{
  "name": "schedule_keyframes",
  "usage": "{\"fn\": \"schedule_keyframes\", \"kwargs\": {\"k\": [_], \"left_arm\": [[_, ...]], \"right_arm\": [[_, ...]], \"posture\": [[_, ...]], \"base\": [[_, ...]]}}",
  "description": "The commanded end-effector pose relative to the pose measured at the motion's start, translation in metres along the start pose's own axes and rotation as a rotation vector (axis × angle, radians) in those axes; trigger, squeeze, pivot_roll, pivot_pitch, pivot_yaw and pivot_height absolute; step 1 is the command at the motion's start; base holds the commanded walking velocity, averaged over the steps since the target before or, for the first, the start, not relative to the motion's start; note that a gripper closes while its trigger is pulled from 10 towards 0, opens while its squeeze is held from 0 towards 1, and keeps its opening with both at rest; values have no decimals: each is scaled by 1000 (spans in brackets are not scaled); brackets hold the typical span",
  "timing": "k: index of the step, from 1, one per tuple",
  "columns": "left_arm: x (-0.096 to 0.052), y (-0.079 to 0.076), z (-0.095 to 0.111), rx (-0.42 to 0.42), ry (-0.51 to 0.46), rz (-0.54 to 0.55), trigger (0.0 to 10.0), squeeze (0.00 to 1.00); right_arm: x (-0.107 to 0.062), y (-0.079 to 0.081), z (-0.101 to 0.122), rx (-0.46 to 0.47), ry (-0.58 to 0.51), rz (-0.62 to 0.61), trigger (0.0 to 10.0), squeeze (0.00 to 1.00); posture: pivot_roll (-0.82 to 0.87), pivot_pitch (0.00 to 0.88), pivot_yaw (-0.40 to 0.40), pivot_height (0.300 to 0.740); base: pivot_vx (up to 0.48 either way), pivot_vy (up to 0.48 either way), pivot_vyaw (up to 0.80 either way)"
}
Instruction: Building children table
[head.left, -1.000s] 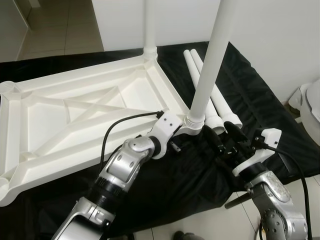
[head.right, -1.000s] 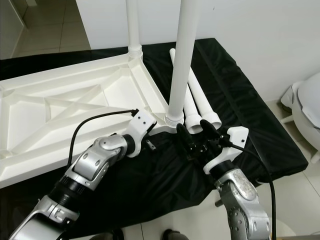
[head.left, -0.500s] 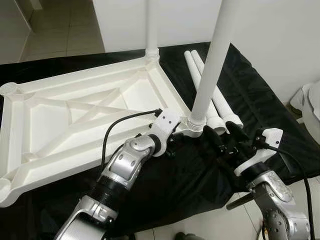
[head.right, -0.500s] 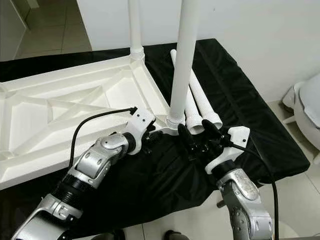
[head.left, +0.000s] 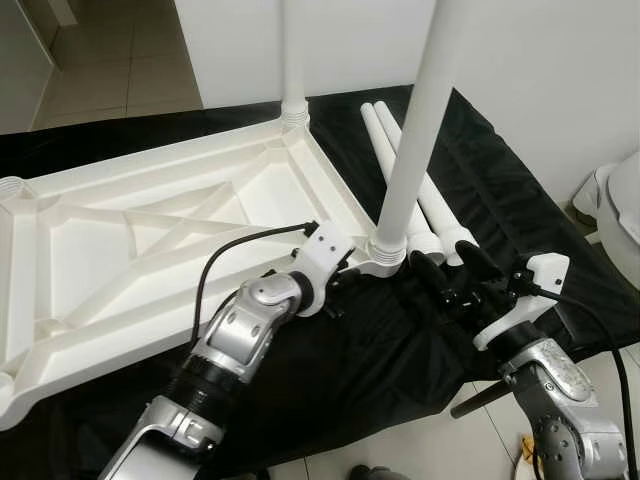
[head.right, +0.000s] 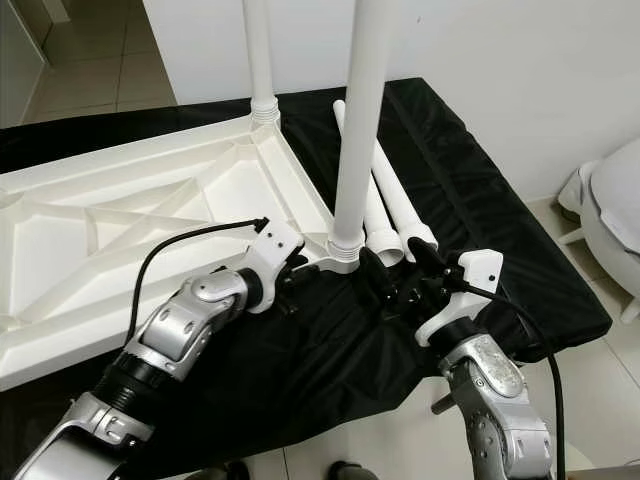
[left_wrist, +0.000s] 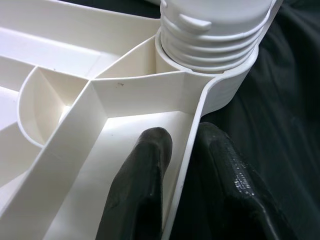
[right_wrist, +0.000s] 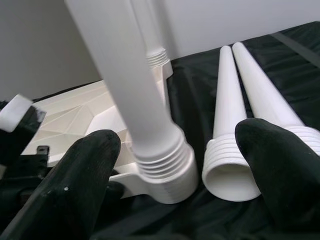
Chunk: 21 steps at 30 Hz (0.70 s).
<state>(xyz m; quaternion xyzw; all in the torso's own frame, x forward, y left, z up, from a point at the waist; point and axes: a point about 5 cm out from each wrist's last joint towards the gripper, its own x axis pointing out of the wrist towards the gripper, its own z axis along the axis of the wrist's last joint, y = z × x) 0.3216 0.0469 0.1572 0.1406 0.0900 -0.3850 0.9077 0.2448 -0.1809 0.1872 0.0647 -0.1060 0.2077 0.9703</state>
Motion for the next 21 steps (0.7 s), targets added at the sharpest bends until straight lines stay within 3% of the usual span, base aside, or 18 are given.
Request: {"fn": "schedule_keyframes", "kwargs": {"k": [1, 6, 11, 19, 21], "left_arm": [[-10, 13, -18, -18, 70, 65, 10000, 0], [-29, 19, -11, -18, 32, 75, 10000, 0], [-45, 14, -10, 24, 2, 46, 10000, 0], [-47, 6, -5, 14, -31, 33, 10000, 0], [-45, -3, -2, 17, -45, 4, 10000, 0]], "right_arm": [[0, -3, -1, -4, 7, 1, 10000, 0], [10, -5, 0, -18, 4, 30, 10000, 0], [22, -7, 3, -29, 1, 56, 10000, 0], [36, -5, 4, -48, 23, 148, 10000, 0], [40, -2, 3, -53, 56, 223, 10000, 0]], "posture": [[-143, 144, 43, 740], [-117, 154, 26, 740], [-93, 162, 11, 740], [-69, 168, -10, 740], [-67, 167, -15, 740]], "base": [[0, 0, 0], [0, 0, 0], [0, 0, 0], [0, 0, 0], [0, 0, 0]]}}
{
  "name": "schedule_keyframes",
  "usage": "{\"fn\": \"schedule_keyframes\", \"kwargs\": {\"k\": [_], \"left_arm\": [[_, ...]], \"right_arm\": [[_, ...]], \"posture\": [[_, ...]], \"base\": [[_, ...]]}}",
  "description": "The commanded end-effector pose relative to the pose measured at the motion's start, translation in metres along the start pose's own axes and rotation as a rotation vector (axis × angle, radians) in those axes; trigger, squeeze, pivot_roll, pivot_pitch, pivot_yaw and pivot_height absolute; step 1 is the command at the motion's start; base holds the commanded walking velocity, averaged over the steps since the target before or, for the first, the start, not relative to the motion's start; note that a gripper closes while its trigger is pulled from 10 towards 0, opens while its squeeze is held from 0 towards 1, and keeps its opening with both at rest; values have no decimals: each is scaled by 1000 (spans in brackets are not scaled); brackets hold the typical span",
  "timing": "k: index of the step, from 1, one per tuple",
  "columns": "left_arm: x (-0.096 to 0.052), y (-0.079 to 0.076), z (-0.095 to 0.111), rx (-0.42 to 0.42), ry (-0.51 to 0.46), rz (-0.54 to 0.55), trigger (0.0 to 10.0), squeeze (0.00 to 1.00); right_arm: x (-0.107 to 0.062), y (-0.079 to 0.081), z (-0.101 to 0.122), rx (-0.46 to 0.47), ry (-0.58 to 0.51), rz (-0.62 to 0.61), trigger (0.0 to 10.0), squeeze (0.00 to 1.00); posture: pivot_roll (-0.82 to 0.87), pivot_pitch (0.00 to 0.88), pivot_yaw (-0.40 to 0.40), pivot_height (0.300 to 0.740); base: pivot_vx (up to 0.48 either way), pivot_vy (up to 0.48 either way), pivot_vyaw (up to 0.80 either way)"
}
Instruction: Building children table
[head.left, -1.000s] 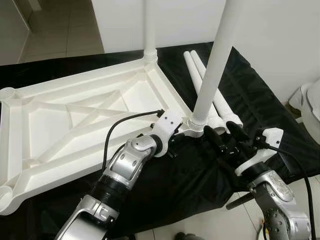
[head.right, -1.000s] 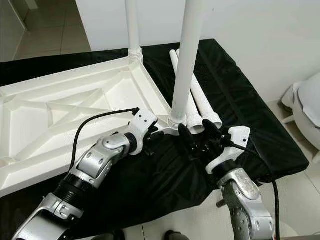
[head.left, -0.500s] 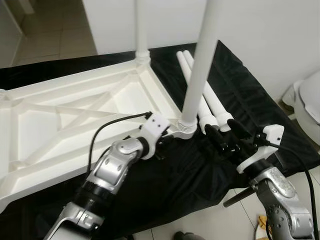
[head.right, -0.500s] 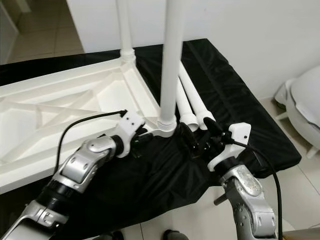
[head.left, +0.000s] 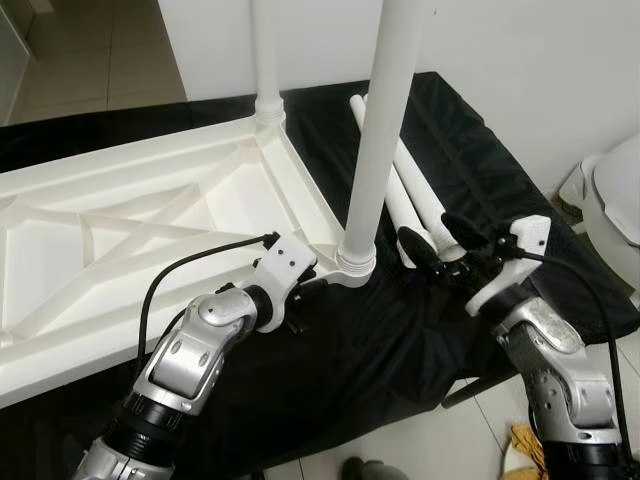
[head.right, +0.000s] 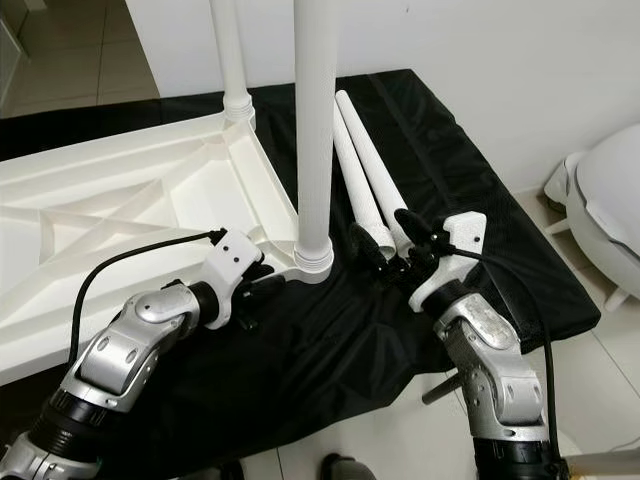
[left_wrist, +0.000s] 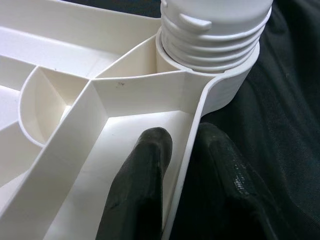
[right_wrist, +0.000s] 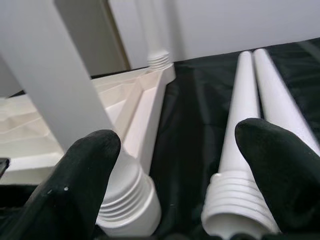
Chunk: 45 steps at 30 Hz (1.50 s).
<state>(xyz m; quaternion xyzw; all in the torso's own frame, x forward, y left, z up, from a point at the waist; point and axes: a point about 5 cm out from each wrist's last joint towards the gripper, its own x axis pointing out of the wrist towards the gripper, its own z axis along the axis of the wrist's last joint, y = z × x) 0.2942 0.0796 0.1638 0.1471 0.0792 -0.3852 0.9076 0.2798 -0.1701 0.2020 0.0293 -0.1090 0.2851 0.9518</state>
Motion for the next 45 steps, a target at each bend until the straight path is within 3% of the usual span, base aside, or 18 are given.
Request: {"fn": "schedule_keyframes", "kwargs": {"k": [1, 5, 15, 16, 18, 22, 23, 42, 43, 45], "left_arm": [[-2, -6, 4, -3, -30, 1, 10000, 0], [0, -18, 6, -5, -36, -34, 10000, 0], [-1, -21, 4, -33, -23, -54, 10000, 0], [-1, -21, 4, -56, -22, -51, 10000, 1000], [-2, -20, 4, -74, -24, -56, 10000, 1000], [-2, -24, 4, -21, -3, -68, 10000, 973], [-1, -25, 4, -15, 1, -73, 10000, 0], [11, -25, -1, -47, 74, -43, 10000, 0], [12, -24, -3, -52, 86, -33, 8039, 0], [12, -24, -3, -52, 86, -33, 8039, 0]], "right_arm": [[2, 2, -3, 1, 39, 58, 10000, 0], [5, 0, -9, -14, 104, 147, 10000, 0], [7, 2, -21, -35, 168, 223, 10000, 0], [8, 2, -21, -37, 168, 228, 10000, 0], [9, 2, -21, -40, 167, 232, 10000, 0], [12, 3, -21, -43, 161, 244, 10000, 0], [13, 3, -21, -46, 158, 247, 10000, 0], [17, -2, -13, -77, 117, 222, 10000, 0], [17, -2, -15, -77, 119, 220, 10000, 0], [17, -2, -15, -77, 119, 220, 10000, 0]], "posture": [[-67, 167, -15, 740], [-65, 164, -21, 740], [-60, 164, -22, 740], [-58, 163, -21, 740], [-57, 162, -20, 740], [-57, 159, -18, 740], [-56, 157, -17, 740], [-66, 150, 1, 740], [-71, 141, 3, 740], [-71, 141, 3, 740]], "base": [[0, 0, 0], [0, 0, 0], [0, 0, 0], [0, 0, 0], [0, 0, 0], [0, 0, 0], [0, 0, 0], [0, 0, 0], [0, 0, 0], [0, 0, 0]]}}
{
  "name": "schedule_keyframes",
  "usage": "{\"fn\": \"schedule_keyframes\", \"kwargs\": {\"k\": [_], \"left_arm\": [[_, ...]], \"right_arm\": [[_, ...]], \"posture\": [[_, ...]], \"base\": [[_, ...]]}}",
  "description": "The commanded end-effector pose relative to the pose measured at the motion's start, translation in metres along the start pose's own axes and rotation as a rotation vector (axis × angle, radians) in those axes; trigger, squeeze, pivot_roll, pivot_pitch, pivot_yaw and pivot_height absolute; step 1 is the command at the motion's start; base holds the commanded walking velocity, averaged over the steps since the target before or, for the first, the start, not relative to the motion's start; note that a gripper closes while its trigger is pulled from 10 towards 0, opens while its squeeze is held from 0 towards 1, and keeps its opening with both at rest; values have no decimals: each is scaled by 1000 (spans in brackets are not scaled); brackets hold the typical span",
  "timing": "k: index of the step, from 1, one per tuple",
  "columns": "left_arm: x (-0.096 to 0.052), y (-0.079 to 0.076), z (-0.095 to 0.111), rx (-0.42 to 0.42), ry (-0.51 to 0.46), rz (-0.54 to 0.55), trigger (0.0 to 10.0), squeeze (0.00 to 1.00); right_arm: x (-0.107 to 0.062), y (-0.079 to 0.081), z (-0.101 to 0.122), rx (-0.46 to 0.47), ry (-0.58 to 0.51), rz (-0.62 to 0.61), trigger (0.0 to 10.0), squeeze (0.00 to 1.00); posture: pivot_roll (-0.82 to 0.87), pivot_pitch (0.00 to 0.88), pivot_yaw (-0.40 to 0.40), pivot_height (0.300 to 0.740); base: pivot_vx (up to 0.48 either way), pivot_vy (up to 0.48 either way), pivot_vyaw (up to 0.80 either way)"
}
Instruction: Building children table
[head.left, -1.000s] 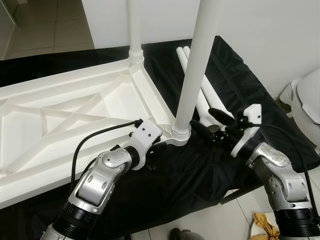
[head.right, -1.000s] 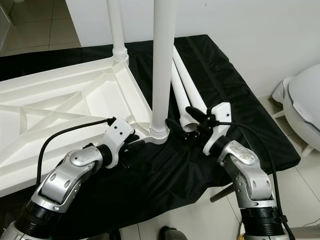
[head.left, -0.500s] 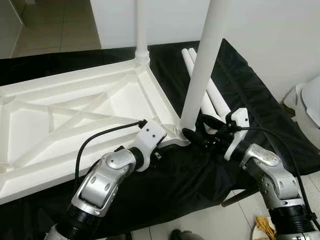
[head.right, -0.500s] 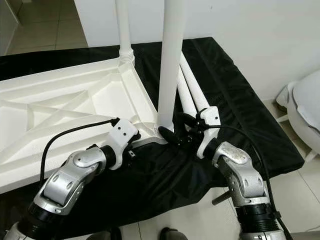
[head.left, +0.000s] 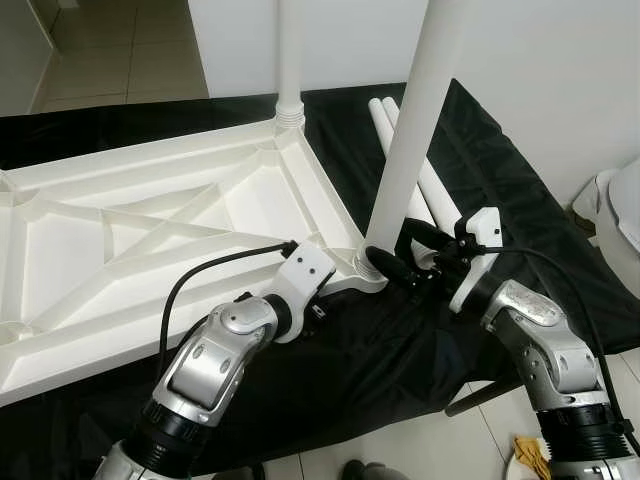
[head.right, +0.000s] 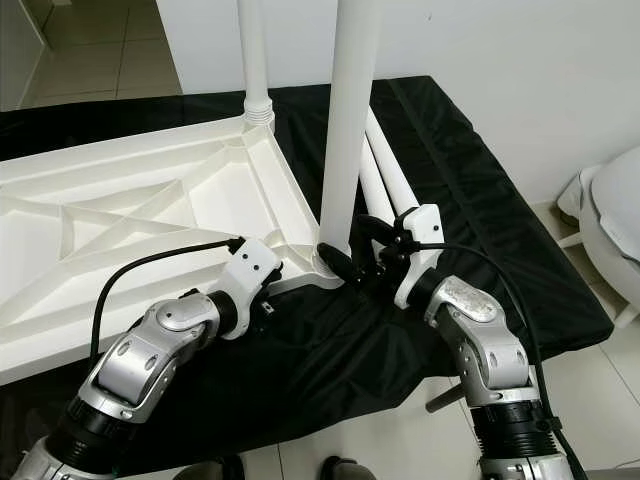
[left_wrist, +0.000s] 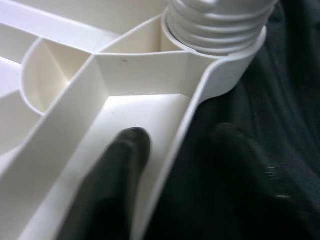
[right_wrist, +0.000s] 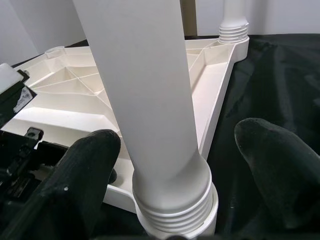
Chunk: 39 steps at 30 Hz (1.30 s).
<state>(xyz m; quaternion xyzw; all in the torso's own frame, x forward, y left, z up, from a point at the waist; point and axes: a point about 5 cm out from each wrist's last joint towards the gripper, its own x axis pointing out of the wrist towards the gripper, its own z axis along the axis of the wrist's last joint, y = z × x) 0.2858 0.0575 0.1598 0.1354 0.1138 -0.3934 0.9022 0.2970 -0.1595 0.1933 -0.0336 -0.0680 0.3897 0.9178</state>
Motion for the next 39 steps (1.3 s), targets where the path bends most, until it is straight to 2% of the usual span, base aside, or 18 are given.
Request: {"fn": "schedule_keyframes", "kwargs": {"k": [1, 9, 10, 16, 25, 31, 39], "left_arm": [[3, -1, -9, -14, 44, 9, 0, 0], [6, 5, -9, -6, 50, 24, 39, 0], [6, 5, -10, -1, 58, 24, 10000, 0], [6, 5, -12, 14, 75, 21, 10000, 0], [8, 11, -8, 43, 64, 30, 10000, 0], [7, 10, -4, 57, 51, 16, 10000, 0], [6, 6, -2, 92, 43, -12, 10000, 0]], "right_arm": [[-1, 0, -4, 0, 6, -11, 10000, 0], [2, 4, -13, 25, 12, -15, 10000, 0], [3, 4, -14, 34, 12, -17, 10000, 0], [7, 7, -20, 53, 8, -27, 10000, 0], [22, 8, -32, 73, -25, -114, 10000, 0], [33, 3, -39, 88, -35, -175, 10000, 0], [44, -4, -41, 45, -40, -205, 10000, 0]], "posture": [[-74, 135, 3, 740], [-73, 117, 4, 740], [-70, 114, 5, 740], [-61, 106, 6, 740], [-42, 86, 9, 740], [-34, 85, 18, 740], [-24, 101, 20, 740]], "base": [[0, 0, 0], [0, 0, 0], [0, 0, 0], [0, 0, 0], [0, 0, 0], [0, 0, 0], [0, 0, 0]]}}
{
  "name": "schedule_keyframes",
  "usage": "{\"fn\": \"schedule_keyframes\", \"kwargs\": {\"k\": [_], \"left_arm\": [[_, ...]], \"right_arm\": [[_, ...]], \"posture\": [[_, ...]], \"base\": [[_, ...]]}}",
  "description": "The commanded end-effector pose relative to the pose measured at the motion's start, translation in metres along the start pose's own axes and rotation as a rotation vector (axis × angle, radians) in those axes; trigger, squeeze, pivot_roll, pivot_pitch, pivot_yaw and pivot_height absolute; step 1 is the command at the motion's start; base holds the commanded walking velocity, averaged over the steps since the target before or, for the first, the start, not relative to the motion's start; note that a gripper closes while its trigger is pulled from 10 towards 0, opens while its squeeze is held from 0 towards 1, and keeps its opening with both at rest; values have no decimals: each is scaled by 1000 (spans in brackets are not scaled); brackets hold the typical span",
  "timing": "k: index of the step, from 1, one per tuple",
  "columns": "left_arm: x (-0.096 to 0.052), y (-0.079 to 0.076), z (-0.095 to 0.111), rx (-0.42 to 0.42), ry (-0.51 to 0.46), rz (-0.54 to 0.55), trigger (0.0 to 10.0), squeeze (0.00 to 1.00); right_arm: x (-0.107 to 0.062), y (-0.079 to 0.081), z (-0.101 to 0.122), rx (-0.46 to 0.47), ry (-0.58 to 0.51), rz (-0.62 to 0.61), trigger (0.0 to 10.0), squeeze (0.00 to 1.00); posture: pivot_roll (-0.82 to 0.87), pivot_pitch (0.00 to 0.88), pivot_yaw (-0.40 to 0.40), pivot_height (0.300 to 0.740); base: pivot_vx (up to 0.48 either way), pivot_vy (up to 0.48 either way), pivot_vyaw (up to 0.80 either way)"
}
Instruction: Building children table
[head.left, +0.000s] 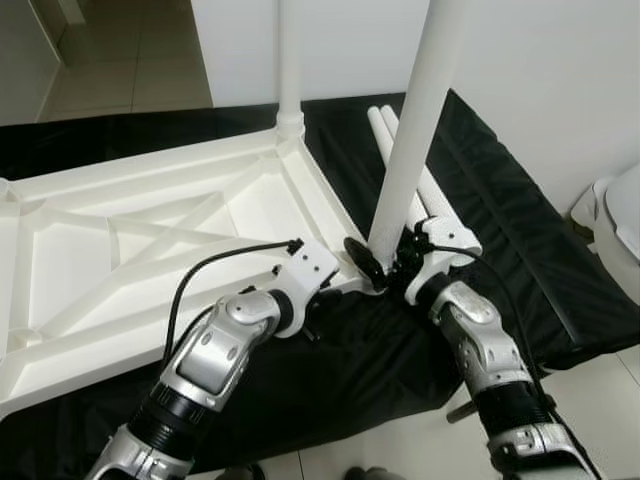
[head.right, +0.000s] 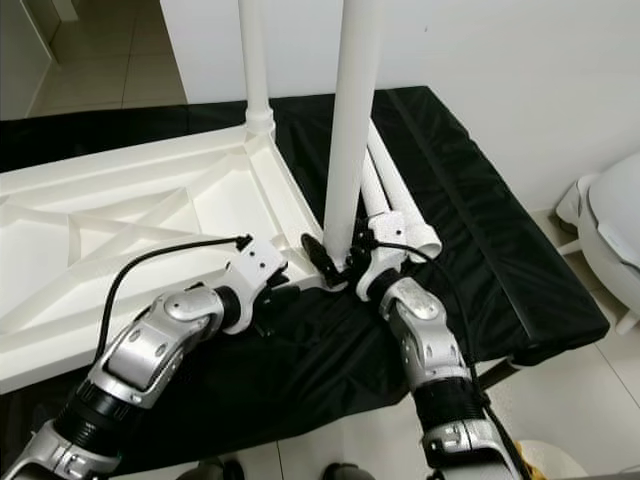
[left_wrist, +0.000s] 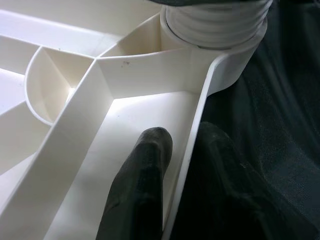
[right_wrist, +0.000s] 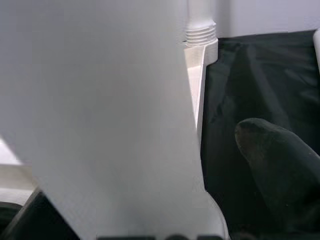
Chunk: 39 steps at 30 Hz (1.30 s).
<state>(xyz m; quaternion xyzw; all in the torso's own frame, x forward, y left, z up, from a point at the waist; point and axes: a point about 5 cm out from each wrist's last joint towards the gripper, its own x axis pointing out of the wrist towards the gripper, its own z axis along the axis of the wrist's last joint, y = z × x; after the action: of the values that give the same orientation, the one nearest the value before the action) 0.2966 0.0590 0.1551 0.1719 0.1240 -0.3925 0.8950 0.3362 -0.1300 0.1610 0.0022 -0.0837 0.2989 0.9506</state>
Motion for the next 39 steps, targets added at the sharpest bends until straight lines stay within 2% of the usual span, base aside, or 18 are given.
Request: {"fn": "schedule_keyframes", "kwargs": {"k": [1, 2, 3, 4, 5, 12, 20, 24, 25, 28, 31, 34, 37, 39], "left_arm": [[-2, -2, 2, 32, -7, -12, 10000, 0], [-1, -2, 3, 32, -7, -11, 10000, 0], [-1, -2, 3, 32, -7, -11, 10000, 0], [-2, -2, 3, 32, -8, -11, 10000, 0], [-2, -3, 3, 33, -9, -12, 10000, 0], [-2, -2, 4, 35, -16, -3, 10000, 0], [-3, -2, 6, 39, -24, -3, 10000, 0], [-3, -3, 5, 41, -22, -3, 10000, 0], [-3, -2, 5, 39, -21, -2, 10000, 0], [-4, -2, 5, 37, -20, 0, 10000, 0], [-4, -3, 4, 40, -18, -1, 10000, 0], [-4, -3, 4, 40, -18, -2, 10000, 0], [-4, -3, 4, 42, -17, -5, 10000, 0], [-4, -4, 4, 42, -18, -6, 10000, 0]], "right_arm": [[-1, -1, -4, 1, 6, -7, 10000, 0], [0, -1, -5, -7, 13, 19, 8157, 0], [0, -1, -5, -7, 13, 19, 8157, 0], [0, -2, -6, -3, 13, 30, 1725, 0], [0, -2, -8, -11, 24, 40, 0, 0], [-7, -5, -19, -42, 93, 54, 0, 0], [-16, -5, -29, -36, 137, 41, 0, 0], [-17, -3, -32, -22, 177, -69, 0, 0], [-16, -3, -33, 5, 185, -128, 0, 0], [-15, -1, -35, 41, 194, -197, 0, 0], [-13, 6, -36, 15, 205, -323, 0, 0], [-13, 8, -37, 34, 210, -349, 0, 0], [-14, 14, -41, 61, 240, -472, 0, 0], [-13, 18, -42, 84, 242, -501, 0, 0]], "posture": [[-24, 101, 20, 740], [-21, 105, 19, 740], [-21, 105, 19, 740], [-21, 108, 18, 740], [-21, 108, 18, 740], [-22, 122, 10, 740], [-26, 131, 12, 740], [-29, 138, 10, 740], [-28, 137, 9, 740], [-28, 137, 9, 740], [-30, 135, 11, 740], [-29, 133, 9, 740], [-30, 130, 8, 740], [-31, 129, 7, 740]], "base": [[0, 0, 0], [0, 0, 0], [0, 0, 0], [0, 0, 0], [0, 0, 0], [0, 0, 0], [0, 0, 0], [0, 0, 0], [0, 0, 0], [0, 0, 0], [0, 0, 0], [0, 0, 0], [0, 0, 0], [0, 0, 0]]}}
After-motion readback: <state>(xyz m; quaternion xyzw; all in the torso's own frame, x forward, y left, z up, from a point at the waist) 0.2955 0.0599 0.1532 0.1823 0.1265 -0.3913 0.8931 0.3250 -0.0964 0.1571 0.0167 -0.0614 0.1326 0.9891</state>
